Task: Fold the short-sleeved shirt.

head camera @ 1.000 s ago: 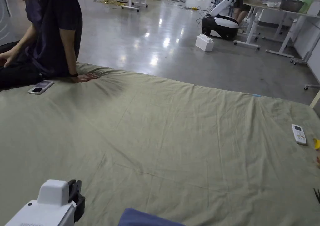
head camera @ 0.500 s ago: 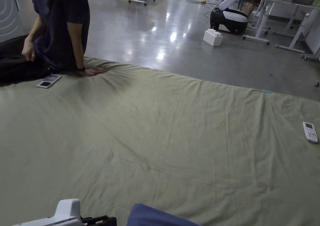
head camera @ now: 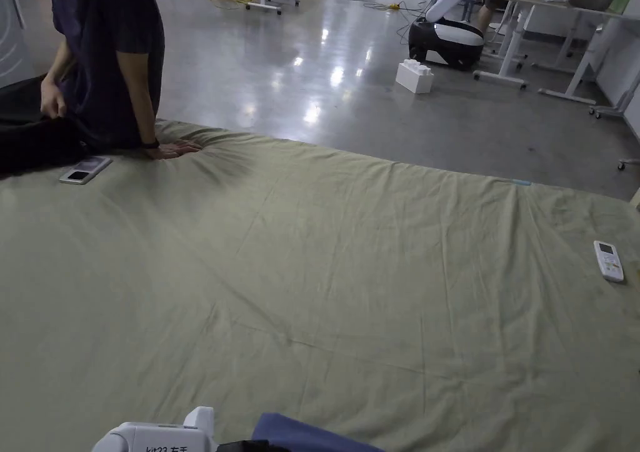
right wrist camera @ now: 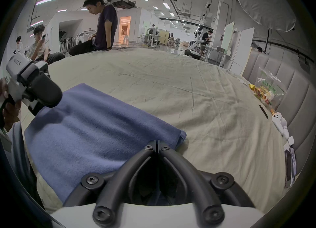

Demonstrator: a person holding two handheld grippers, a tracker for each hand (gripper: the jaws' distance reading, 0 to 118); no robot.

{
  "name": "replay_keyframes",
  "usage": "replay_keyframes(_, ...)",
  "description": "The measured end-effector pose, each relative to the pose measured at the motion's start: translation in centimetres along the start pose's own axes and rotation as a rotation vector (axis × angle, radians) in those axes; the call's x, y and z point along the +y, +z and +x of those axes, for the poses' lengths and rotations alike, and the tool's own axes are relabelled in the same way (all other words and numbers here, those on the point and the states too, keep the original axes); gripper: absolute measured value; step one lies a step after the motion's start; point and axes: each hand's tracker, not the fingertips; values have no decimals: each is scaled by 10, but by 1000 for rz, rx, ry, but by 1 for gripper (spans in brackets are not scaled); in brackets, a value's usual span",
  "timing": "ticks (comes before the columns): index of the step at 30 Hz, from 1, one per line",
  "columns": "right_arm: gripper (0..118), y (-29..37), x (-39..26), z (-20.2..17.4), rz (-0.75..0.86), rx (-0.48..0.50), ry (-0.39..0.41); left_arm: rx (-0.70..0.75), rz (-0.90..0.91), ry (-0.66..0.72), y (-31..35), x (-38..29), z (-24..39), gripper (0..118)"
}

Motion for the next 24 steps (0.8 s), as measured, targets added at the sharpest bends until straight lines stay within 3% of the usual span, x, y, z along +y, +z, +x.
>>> replay_keyframes(3,3,2,1,2,-2,8,-5,16,-23,-47,-12,-11,37,75)
replay_keyframes(6,3,4,4,4,-3,18,-18,81,-40,-101,-11,-8,26,43)
replay_keyframes(10,3,5,4,6,0,32,-19,31,-23,-36,-10,-10,17,29)
replay_keyframes(17,3,10,4,11,8,6,-24,-19,32,-22,5,-17,29,22)
replay_keyframes(24,3,28,43,54,90,-73,-76,22,35,-45,46,10,38,22)
